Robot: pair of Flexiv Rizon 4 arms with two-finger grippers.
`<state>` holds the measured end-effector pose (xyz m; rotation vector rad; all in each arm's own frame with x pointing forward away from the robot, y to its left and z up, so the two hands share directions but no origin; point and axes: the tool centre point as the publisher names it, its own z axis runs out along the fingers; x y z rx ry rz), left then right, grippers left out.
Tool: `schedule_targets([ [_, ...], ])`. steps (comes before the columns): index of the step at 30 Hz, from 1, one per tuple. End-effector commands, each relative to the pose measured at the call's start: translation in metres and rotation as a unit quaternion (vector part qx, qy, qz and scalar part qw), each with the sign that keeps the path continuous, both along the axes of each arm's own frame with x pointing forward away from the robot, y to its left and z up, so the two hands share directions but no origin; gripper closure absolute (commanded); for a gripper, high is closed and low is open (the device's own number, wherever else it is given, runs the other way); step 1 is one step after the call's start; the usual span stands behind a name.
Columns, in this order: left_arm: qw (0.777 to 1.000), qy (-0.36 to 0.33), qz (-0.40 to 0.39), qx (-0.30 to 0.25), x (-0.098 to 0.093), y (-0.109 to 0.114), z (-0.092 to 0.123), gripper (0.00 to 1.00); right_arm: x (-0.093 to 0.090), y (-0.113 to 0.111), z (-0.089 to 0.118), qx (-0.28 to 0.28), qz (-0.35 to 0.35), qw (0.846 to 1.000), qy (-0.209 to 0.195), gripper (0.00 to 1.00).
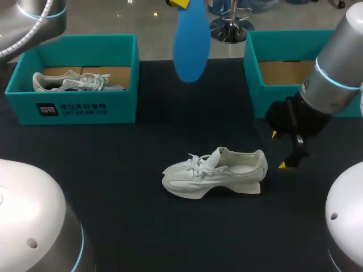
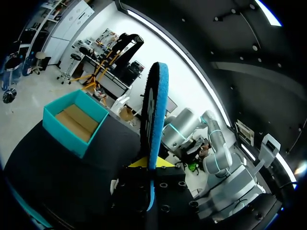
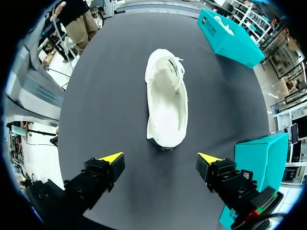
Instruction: Take the shoe out of the shoebox, open the shoe tongue, remove and reinsert the insole, then place the shoe into the shoebox
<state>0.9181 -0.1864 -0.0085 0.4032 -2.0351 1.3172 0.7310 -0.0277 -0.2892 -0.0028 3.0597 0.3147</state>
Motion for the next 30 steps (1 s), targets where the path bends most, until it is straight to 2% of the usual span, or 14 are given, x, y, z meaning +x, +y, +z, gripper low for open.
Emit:
schedule_targets([
  [1, 1.000, 0.001, -0.006, 0.002, 0.005, -0.001, 0.001, 1.00, 0.001, 0.003, 0.004, -0.001, 0.000, 1.000, -0.003, 0.00],
  [8, 1.000, 0.001, -0.006, 0.002, 0.005, -0.001, 0.001, 1.00, 0.013, 0.023, 0.020, -0.005, -0.027, 0.999, -0.025, 0.00],
  [16, 1.000, 0.001, -0.006, 0.002, 0.005, -0.001, 0.001, 1.00, 0.029, 0.053, 0.021, 0.006, -0.050, 0.999, -0.005, 0.00],
  [22, 1.000, 0.001, -0.006, 0.002, 0.005, -0.001, 0.001, 1.00, 0.040, 0.064, 0.005, 0.020, -0.056, 0.998, 0.012, 0.00],
  [26, 1.000, 0.001, -0.006, 0.002, 0.005, -0.001, 0.001, 1.00, 0.047, 0.068, -0.014, 0.025, -0.053, 0.998, 0.024, 0.00],
  [30, 1.000, 0.001, -0.006, 0.002, 0.005, -0.001, 0.001, 1.00, 0.051, 0.073, -0.027, 0.025, -0.054, 0.998, 0.021, 0.00],
])
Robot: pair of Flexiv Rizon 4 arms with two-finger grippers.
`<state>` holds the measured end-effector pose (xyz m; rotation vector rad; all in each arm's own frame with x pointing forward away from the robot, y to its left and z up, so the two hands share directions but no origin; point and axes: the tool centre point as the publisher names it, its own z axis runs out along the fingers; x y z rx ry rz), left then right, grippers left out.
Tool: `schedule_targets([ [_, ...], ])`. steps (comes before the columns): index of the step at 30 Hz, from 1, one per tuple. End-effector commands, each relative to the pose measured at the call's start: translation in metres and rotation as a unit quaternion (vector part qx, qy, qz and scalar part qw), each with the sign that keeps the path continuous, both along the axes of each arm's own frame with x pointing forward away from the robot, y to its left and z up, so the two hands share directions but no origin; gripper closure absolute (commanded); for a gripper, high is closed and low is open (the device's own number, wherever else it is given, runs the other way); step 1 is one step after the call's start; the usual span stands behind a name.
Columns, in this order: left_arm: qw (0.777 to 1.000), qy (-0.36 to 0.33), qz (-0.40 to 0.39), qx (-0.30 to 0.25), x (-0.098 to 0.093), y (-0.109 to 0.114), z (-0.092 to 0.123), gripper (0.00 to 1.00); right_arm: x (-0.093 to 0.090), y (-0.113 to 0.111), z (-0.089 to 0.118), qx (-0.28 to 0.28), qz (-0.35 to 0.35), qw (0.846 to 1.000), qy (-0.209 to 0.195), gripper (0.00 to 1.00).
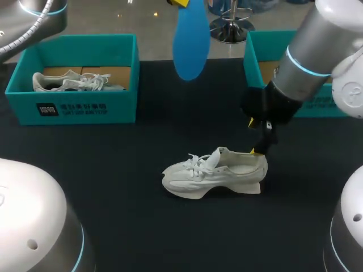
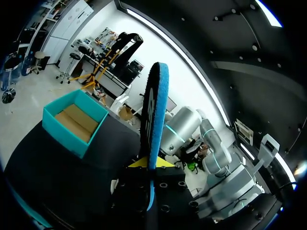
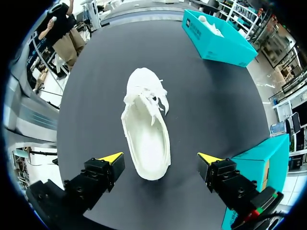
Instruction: Take the shoe out of the shoebox, open the shoe tongue, remove and reinsert the insole, then place the shoe into the shoebox
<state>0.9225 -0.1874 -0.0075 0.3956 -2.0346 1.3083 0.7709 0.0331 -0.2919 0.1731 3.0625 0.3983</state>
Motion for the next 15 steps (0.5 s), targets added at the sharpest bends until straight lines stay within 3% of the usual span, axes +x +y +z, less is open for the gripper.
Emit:
schedule_targets([
  [1, 1.000, 0.000, -0.001, 0.000, 0.000, 0.000, 0.000, 1.00, 0.012, 0.015, -0.027, -0.006, 0.003, 1.000, 0.007, 0.00],
  [15, 1.000, 0.000, -0.001, 0.000, 0.000, 0.000, 0.000, 1.00, 0.018, 0.026, -0.060, -0.041, 0.023, 0.999, 0.003, 0.00],
])
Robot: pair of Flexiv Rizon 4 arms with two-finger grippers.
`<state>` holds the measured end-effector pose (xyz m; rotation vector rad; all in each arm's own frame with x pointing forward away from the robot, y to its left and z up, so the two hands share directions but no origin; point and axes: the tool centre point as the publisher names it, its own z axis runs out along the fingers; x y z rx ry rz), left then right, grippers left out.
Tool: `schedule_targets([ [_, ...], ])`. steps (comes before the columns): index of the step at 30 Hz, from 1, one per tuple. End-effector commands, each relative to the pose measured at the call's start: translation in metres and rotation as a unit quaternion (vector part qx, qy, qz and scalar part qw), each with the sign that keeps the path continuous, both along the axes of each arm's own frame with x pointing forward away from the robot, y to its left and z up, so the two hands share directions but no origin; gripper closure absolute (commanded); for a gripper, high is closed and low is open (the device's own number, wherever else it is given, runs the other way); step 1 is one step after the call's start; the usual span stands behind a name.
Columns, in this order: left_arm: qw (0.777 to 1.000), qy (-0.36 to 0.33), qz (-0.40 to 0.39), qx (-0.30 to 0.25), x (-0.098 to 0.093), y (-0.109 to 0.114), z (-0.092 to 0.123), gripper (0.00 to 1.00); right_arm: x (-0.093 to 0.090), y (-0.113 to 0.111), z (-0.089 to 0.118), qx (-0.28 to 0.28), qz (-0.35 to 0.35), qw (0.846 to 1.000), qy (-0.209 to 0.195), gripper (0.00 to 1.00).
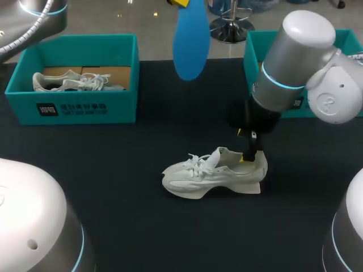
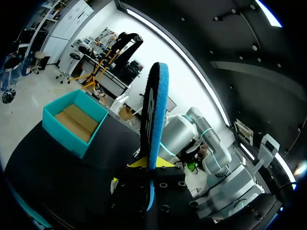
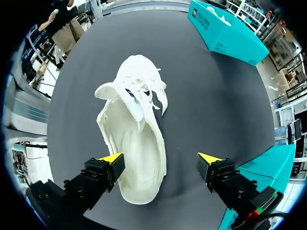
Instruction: Take the shoe out of the shoebox, open the shoe tongue, remove and reinsert the insole, then place the shoe into the shoebox
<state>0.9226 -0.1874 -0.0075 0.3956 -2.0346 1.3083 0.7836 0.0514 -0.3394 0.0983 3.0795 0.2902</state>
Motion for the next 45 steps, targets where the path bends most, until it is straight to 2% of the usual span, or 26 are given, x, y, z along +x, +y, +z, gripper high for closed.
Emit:
schedule_targets([
  [1, 1.000, 0.000, -0.001, 0.000, 0.000, 0.000, 0.000, 1.00, 0.005, 0.008, -0.015, -0.008, 0.000, 1.000, 0.004, 0.00],
  [14, 1.000, 0.000, -0.001, 0.000, 0.000, 0.000, 0.000, 1.00, 0.002, 0.001, -0.040, -0.014, 0.000, 0.999, 0.031, 0.00],
  [15, 1.000, 0.000, -0.001, 0.000, 0.000, 0.000, 0.000, 1.00, 0.001, 0.000, -0.043, -0.013, 0.002, 0.999, 0.034, 0.10],
  [16, 1.000, 0.000, -0.001, 0.000, 0.000, 0.000, 0.000, 1.00, 0.000, 0.000, -0.044, -0.015, 0.002, 0.999, 0.035, 0.56],
  [17, 1.000, 0.000, -0.001, 0.000, 0.000, 0.000, 0.000, 1.00, 0.000, 0.000, -0.046, -0.015, 0.004, 0.999, 0.037, 0.85],
  [18, 1.000, 0.000, -0.001, 0.000, 0.000, 0.000, 0.000, 1.00, -0.001, 0.000, -0.047, -0.014, 0.004, 0.999, 0.038, 1.00],
  [24, 1.000, 0.000, -0.001, 0.000, 0.000, 0.000, 0.000, 1.00, -0.003, -0.002, -0.054, -0.012, 0.006, 0.999, 0.048, 1.00],
  [33, 1.000, 0.000, -0.001, 0.000, 0.000, 0.000, 0.000, 1.00, -0.004, 0.001, -0.051, -0.007, 0.014, 0.999, 0.044, 1.00],
  [39, 1.000, 0.000, -0.001, 0.000, 0.000, 0.000, 0.000, 1.00, -0.008, 0.001, -0.031, -0.004, 0.011, 1.000, 0.021, 1.00],
  [45, 1.000, 0.000, -0.001, 0.000, 0.000, 0.000, 0.000, 1.00, -0.007, -0.010, 0.003, 0.002, 0.002, 1.000, 0.006, 1.00],
])
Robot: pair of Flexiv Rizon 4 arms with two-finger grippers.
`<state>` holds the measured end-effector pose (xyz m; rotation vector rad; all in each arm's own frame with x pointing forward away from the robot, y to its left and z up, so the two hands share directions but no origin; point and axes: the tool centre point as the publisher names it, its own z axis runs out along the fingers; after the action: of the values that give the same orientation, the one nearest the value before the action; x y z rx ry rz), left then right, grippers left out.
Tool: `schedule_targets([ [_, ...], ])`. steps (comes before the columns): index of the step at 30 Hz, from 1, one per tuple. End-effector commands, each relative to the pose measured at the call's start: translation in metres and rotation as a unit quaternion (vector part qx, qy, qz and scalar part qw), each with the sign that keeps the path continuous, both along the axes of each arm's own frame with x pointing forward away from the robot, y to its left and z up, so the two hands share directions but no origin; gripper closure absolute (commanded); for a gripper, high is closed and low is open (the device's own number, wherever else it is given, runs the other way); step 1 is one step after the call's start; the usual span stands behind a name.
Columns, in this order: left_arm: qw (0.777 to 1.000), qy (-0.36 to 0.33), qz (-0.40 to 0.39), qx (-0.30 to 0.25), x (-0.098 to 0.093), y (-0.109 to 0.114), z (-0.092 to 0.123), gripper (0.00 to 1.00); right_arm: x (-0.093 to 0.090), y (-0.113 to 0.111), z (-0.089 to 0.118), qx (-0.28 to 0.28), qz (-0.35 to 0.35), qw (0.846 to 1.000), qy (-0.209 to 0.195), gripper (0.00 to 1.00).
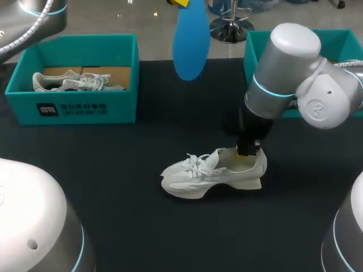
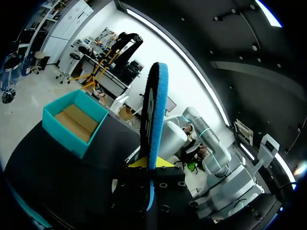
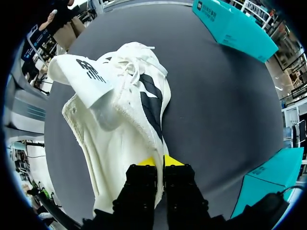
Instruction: Take the shoe out of the shoebox, open the shoe tongue, remove and reinsert the insole, then place the shoe into the shoebox
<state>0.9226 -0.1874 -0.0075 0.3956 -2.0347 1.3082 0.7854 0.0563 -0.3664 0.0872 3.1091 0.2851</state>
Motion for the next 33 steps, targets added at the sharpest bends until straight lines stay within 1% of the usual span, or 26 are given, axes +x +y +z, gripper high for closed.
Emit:
schedule_targets([
  [1, 1.000, 0.000, -0.001, 0.000, 0.000, 0.000, 0.000, 1.00, -0.009, -0.017, 0.037, 0.007, -0.005, 1.000, -0.014, 1.00],
  [2, 1.000, 0.000, -0.001, 0.000, 0.000, 0.000, 0.000, 1.00, -0.008, -0.020, 0.046, 0.006, -0.006, 1.000, -0.016, 1.00],
  [6, 1.000, 0.000, -0.001, 0.000, 0.000, 0.000, 0.000, 1.00, -0.004, -0.031, 0.067, 0.007, -0.009, 1.000, -0.015, 1.00],
  [8, 1.000, 0.000, -0.001, 0.000, 0.000, 0.000, 0.000, 1.00, -0.002, -0.033, 0.077, 0.008, -0.010, 1.000, -0.022, 1.00],
  [10, 1.000, 0.000, -0.001, 0.000, 0.000, 0.000, 0.000, 1.00, 0.000, -0.035, 0.084, 0.008, -0.009, 1.000, -0.019, 1.00],
  [11, 1.000, 0.000, -0.001, 0.000, 0.000, 0.000, 0.000, 1.00, 0.002, -0.035, 0.086, 0.017, -0.003, 1.000, -0.011, 1.00],
  [13, 1.000, 0.000, -0.001, 0.000, 0.000, 0.000, 0.000, 1.00, 0.005, -0.033, 0.085, 0.045, 0.003, 0.999, 0.009, 1.00],
  [33, 1.000, 0.000, -0.001, 0.000, 0.000, 0.000, 0.000, 1.00, 0.005, -0.033, 0.085, 0.045, 0.003, 0.999, 0.009, 1.00],
])
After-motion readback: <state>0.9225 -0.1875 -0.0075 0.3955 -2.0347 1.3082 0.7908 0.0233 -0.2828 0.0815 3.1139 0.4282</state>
